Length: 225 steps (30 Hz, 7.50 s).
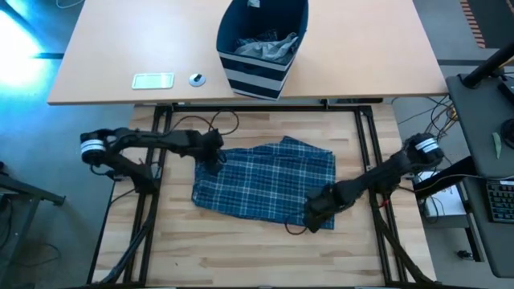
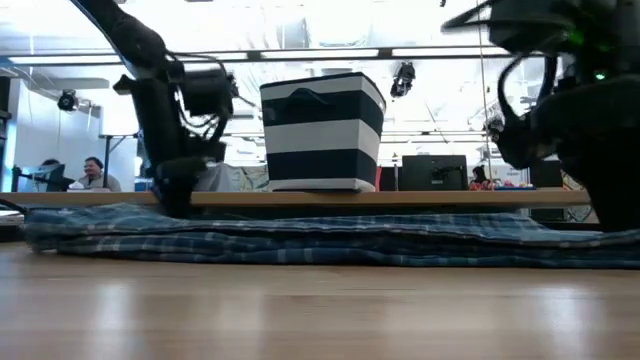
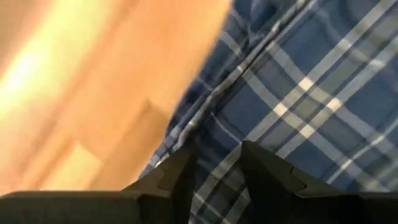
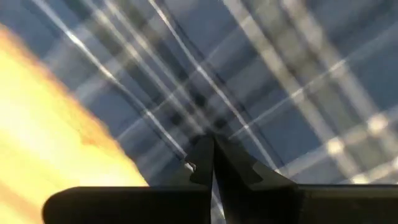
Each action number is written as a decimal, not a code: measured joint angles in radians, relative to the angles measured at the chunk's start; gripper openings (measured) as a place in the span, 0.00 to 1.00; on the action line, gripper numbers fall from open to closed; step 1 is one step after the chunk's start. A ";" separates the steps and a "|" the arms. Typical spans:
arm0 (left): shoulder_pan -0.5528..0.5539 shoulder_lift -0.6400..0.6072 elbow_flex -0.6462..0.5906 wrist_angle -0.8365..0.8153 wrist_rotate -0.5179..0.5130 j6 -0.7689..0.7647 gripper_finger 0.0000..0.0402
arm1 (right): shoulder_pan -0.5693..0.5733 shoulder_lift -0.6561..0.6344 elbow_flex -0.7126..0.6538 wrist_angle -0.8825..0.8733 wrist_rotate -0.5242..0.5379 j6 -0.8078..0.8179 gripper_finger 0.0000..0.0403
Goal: Fold Laundry from Bin
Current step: Fold the blue patterned pants
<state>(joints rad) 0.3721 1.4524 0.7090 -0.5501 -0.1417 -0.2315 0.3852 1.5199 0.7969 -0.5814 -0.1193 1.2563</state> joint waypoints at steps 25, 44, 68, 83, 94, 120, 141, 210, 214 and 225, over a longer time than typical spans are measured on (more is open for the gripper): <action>-0.554 -0.196 0.129 -0.118 0.031 -0.591 0.48 | -0.489 -0.230 0.030 -0.070 0.188 -0.474 0.02; -0.756 -0.084 -0.130 0.280 0.157 -0.824 0.48 | -0.315 0.158 0.178 -0.081 0.182 -0.342 0.02; -0.663 -0.047 0.391 0.067 -0.058 0.187 0.62 | -0.001 0.042 0.473 -0.195 0.305 -0.793 0.12; -0.889 0.069 0.356 0.077 -0.164 0.221 0.77 | 0.275 0.170 0.590 -0.244 0.412 -0.663 0.66; -0.938 0.295 0.492 0.066 -0.220 0.262 0.77 | 0.337 0.277 0.588 -0.208 0.442 -0.625 0.81; -0.948 0.531 0.542 0.219 -0.215 0.423 0.77 | 0.300 0.399 0.569 -0.193 0.347 -0.507 0.82; -0.860 0.543 0.487 0.297 -0.178 0.308 0.05 | 0.200 0.377 0.496 -0.109 0.279 -0.643 0.26; -0.187 0.139 0.281 0.377 0.133 0.078 0.05 | -0.471 0.187 0.642 -0.574 0.102 -1.068 0.08; -0.151 0.193 0.293 0.424 0.105 0.066 0.03 | -0.483 0.187 0.646 -0.606 0.127 -1.066 0.08; -0.110 0.239 0.343 0.260 0.038 0.064 0.43 | -0.595 0.199 0.498 -0.458 0.254 -1.088 0.21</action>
<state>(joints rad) 0.2623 1.6909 1.0522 -0.2899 -0.1036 -0.1674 -0.2096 1.7187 1.2949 -1.0390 0.1345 0.1688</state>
